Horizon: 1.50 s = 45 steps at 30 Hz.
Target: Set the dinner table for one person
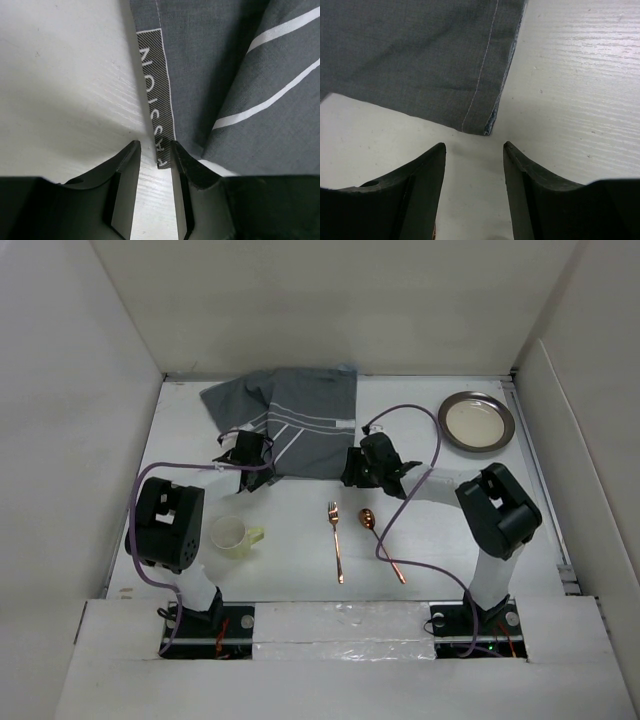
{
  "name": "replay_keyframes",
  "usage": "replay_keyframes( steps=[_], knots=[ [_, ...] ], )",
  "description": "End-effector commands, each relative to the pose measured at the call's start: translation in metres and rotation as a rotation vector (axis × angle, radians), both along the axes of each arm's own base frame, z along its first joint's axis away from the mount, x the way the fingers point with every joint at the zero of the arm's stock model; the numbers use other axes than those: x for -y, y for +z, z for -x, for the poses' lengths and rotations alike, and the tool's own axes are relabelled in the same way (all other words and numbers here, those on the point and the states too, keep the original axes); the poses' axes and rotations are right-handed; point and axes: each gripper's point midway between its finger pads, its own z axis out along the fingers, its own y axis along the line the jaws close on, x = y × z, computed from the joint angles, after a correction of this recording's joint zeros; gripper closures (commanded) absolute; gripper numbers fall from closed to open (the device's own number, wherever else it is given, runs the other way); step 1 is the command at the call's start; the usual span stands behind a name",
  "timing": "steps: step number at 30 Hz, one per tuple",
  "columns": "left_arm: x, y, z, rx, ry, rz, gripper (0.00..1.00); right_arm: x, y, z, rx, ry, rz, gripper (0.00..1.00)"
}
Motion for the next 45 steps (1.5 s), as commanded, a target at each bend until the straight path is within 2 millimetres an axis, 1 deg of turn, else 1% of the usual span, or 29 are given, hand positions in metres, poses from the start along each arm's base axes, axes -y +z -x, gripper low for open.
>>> replay_keyframes(
  steps=[1,4,5,6,7,11,13,14,15,18,19,21,23,26,27,30,31,32,33,35,36,38,39,40,41,42,43,44,45],
  knots=[
    [-0.002,-0.011,0.014,-0.065,-0.017,-0.011,0.71,-0.019,0.021,-0.018,0.07,0.01,-0.057,0.45],
    [-0.002,-0.013,0.016,-0.089,-0.028,-0.018,0.69,-0.017,0.018,-0.022,0.069,-0.004,-0.059,0.45],
    [-0.001,-0.013,0.016,-0.093,-0.034,-0.018,0.67,-0.013,0.018,-0.025,0.066,-0.013,-0.061,0.45],
    [0.0,-0.014,0.016,-0.1,-0.041,-0.014,0.66,-0.015,0.019,-0.026,0.072,-0.009,-0.068,0.45],
    [0.0,-0.016,0.016,-0.111,-0.047,-0.019,0.66,-0.011,0.016,-0.03,0.067,-0.021,-0.069,0.46],
    [-0.001,-0.017,0.014,-0.125,-0.057,-0.036,0.67,-0.015,0.016,-0.033,0.07,-0.016,-0.081,0.46],
    [0.007,-0.02,0.016,-0.139,-0.085,-0.053,0.69,-0.015,0.014,-0.034,0.068,-0.012,-0.077,0.47],
    [0.007,-0.018,0.015,-0.144,-0.086,-0.059,0.7,-0.012,0.011,-0.037,0.064,-0.02,-0.075,0.47],
    [0.011,-0.022,0.016,-0.154,-0.099,-0.072,0.72,-0.013,0.011,-0.036,0.061,-0.014,-0.082,0.47],
    [0.013,-0.022,0.018,-0.169,-0.108,-0.065,0.75,-0.012,0.007,-0.038,0.052,-0.008,-0.087,0.47],
    [0.012,-0.022,0.019,-0.169,-0.106,-0.065,0.78,-0.013,0.007,-0.038,0.053,-0.005,-0.086,0.47],
    [0.012,-0.023,0.022,-0.175,-0.112,-0.062,0.8,-0.013,0.005,-0.038,0.05,-0.002,-0.084,0.48],
    [0.012,-0.023,0.026,-0.177,-0.111,-0.058,0.81,-0.009,0.004,-0.041,0.051,-0.013,-0.087,0.51],
    [0.012,-0.022,0.031,-0.174,-0.118,-0.046,0.81,-0.01,0.005,-0.042,0.057,-0.014,-0.092,0.54],
    [0.013,-0.021,0.032,-0.171,-0.121,-0.04,0.82,-0.01,0.005,-0.042,0.058,-0.014,-0.093,0.57],
    [0.012,-0.019,0.033,-0.159,-0.122,-0.041,0.91,-0.01,0.008,-0.042,0.065,-0.022,-0.101,0.6],
    [0.012,-0.019,0.033,-0.16,-0.123,-0.043,0.94,-0.01,0.009,-0.043,0.072,-0.026,-0.106,0.63],
    [0.011,-0.019,0.032,-0.156,-0.129,-0.052,1.0,-0.009,0.009,-0.043,0.073,-0.028,-0.104,0.64],
    [0.011,-0.019,0.032,-0.159,-0.136,-0.056,1.0,-0.009,0.009,-0.043,0.073,-0.03,-0.104,0.66],
    [0.011,-0.02,0.031,-0.159,-0.15,-0.061,1.0,-0.004,0.01,-0.046,0.08,-0.04,-0.102,0.74],
    [0.011,-0.02,0.031,-0.156,-0.156,-0.066,1.0,-0.003,0.009,-0.045,0.08,-0.045,-0.099,0.82],
    [0.011,-0.019,0.03,-0.137,-0.163,-0.065,1.0,-0.003,0.014,-0.046,0.099,-0.047,-0.107,0.87],
    [0.012,-0.018,0.029,-0.129,-0.167,-0.059,1.0,-0.001,0.019,-0.045,0.112,-0.048,-0.112,0.94],
    [0.01,-0.014,0.027,-0.111,-0.161,-0.046,1.0,-0.001,0.022,-0.046,0.124,-0.045,-0.113,0.99],
    [0.006,-0.014,0.025,-0.093,-0.152,-0.03,1.0,-0.001,0.027,-0.046,0.135,-0.044,-0.115,1.0],
    [0.008,-0.013,0.026,-0.084,-0.161,0.0,1.0,0.004,0.038,-0.05,0.159,-0.057,-0.124,1.0],
    [0.006,-0.005,0.022,-0.05,-0.154,0.013,1.0,0.009,0.042,-0.052,0.172,-0.062,-0.119,1.0],
    [0.001,-0.001,0.02,-0.031,-0.138,0.013,1.0,0.01,0.049,-0.052,0.187,-0.061,-0.12,1.0],
    [-0.003,0.006,0.017,-0.006,-0.12,-0.002,1.0,0.021,0.064,-0.058,0.218,-0.085,-0.128,1.0]
  ],
)
